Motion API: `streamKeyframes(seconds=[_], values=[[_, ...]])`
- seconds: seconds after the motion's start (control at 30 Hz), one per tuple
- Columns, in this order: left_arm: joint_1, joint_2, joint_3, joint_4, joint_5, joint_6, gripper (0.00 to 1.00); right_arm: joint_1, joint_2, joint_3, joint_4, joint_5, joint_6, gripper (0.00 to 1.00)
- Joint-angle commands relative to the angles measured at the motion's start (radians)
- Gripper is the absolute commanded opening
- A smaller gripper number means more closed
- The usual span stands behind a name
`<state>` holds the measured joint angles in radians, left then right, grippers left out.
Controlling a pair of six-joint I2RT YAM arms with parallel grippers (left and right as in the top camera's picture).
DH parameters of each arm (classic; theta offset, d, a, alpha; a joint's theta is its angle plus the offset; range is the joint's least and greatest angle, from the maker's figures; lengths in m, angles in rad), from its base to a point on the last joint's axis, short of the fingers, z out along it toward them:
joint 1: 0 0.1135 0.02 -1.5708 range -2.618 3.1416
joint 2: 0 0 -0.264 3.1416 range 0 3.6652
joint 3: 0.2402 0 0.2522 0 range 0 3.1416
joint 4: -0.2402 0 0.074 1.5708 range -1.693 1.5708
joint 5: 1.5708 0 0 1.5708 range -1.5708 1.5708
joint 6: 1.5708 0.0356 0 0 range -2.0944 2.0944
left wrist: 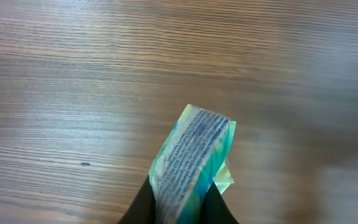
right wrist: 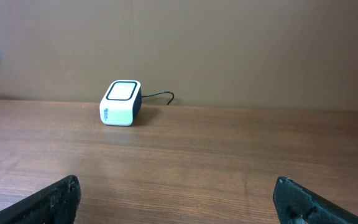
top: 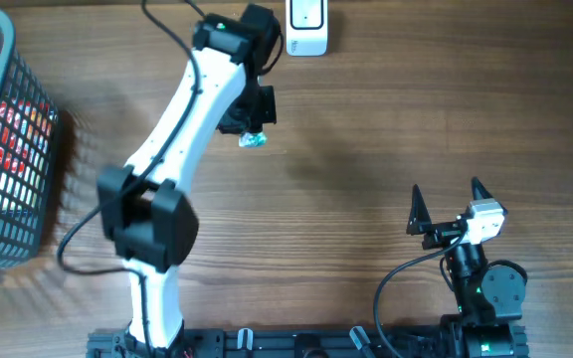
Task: Scan the item barcode
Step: 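Lift the teal box out and carry it toward the scanner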
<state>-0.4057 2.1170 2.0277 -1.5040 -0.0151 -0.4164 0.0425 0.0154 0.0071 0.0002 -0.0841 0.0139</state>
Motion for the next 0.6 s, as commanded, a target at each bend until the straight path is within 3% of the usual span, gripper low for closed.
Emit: streamKeyframes(seconds=[0.0,0.13,0.33,0.57], values=[[0.005,0.084,-0.001,-0.006,-0.054,-0.045,0.19,-0.001,-0.008,-0.002,0.002,0.010,0.013,1.00],[0.006,0.143,-0.001,-0.014,-0.055,-0.039,0.33,-0.001,-0.008,-0.002,0.002,0.010,0.012,1.00],[0.039,0.156,-0.001,-0.025,-0.089,-0.035,0.46,-0.001,-0.008,-0.002,0.002,0.010,0.013,1.00],[0.142,0.140,0.016,-0.132,-0.089,-0.033,0.48,-0.001,-0.008,-0.002,0.002,0.010,0.013,1.00]])
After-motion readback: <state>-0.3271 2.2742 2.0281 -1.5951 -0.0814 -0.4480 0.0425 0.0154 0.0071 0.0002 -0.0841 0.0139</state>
